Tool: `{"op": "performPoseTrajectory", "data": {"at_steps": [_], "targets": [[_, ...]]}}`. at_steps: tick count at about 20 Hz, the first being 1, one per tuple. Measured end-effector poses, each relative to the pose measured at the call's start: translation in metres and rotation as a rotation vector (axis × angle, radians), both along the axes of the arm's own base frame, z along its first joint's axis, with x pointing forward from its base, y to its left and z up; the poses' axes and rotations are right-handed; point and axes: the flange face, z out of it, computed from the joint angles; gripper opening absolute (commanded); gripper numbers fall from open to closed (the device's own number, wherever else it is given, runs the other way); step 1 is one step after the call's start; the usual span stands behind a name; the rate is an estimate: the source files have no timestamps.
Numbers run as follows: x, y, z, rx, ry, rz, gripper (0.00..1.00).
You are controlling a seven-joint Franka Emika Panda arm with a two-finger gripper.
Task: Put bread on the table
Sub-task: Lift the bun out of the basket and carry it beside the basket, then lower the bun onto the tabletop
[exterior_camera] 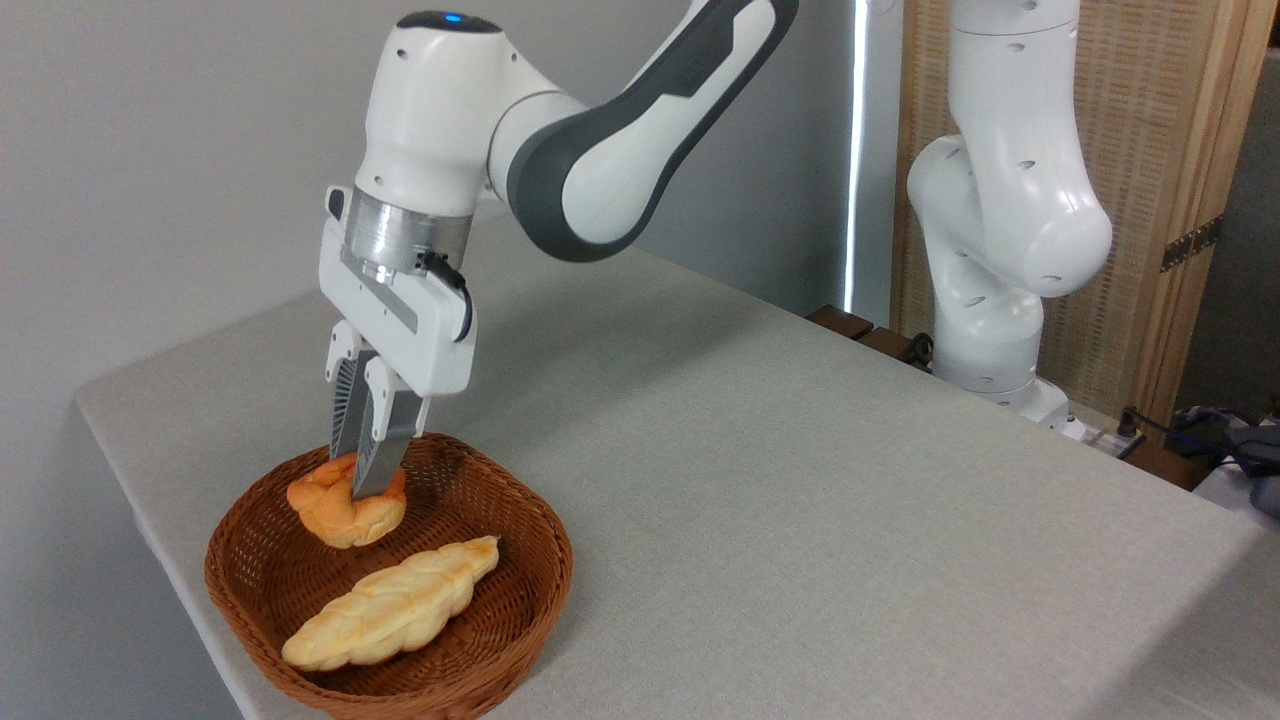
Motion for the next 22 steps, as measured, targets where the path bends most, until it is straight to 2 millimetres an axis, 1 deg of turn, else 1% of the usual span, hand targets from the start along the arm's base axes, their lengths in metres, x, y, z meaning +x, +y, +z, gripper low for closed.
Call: {"op": "performPoseTrajectory", "data": {"at_steps": [1, 2, 4, 5, 7, 8, 10, 13, 14, 16, 17, 21, 22], "targets": [[-0.002, 0.002, 0.003, 0.0, 0.008, 0.002, 0.36], [-0.006, 0.007, 0.01, 0.002, 0.029, 0.009, 0.37], [-0.013, 0.022, 0.024, 0.001, 0.062, 0.028, 0.37], [-0.018, 0.033, 0.034, 0.0, 0.084, 0.042, 0.37], [-0.028, 0.044, 0.048, -0.004, 0.112, 0.054, 0.37], [-0.034, 0.048, 0.056, -0.005, 0.133, 0.056, 0.37], [-0.044, 0.051, 0.062, -0.002, 0.176, 0.054, 0.37], [-0.056, 0.053, 0.062, 0.009, 0.249, 0.05, 0.37], [-0.061, 0.054, 0.059, 0.016, 0.289, 0.048, 0.38], [-0.069, 0.054, 0.052, 0.032, 0.367, 0.043, 0.42], [-0.072, 0.054, 0.049, 0.037, 0.388, 0.04, 0.49], [-0.082, 0.046, 0.04, 0.06, 0.472, 0.022, 0.49], [-0.085, 0.041, 0.037, 0.067, 0.483, 0.012, 0.49]]}}
